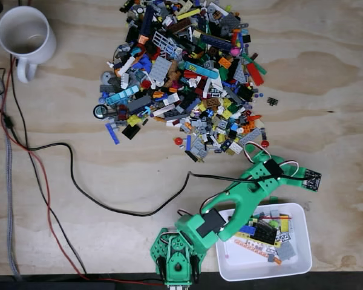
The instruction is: Find the closest Lego and put it in the bin.
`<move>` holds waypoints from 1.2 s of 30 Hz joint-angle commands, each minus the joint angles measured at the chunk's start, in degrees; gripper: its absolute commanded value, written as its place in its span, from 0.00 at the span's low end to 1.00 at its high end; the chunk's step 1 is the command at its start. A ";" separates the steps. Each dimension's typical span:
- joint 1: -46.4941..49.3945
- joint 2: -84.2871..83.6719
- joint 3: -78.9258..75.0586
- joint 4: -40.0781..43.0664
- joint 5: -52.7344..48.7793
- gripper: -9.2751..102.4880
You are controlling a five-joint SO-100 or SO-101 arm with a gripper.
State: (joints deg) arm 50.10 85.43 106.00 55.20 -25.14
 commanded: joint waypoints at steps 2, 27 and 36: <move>0.44 -0.09 -5.19 -1.23 -1.14 0.20; 0.35 -5.62 -7.12 -5.27 -1.67 0.18; 0.79 -5.45 -5.80 -5.89 -2.20 0.16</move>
State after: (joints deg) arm 50.27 78.57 102.92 50.19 -27.25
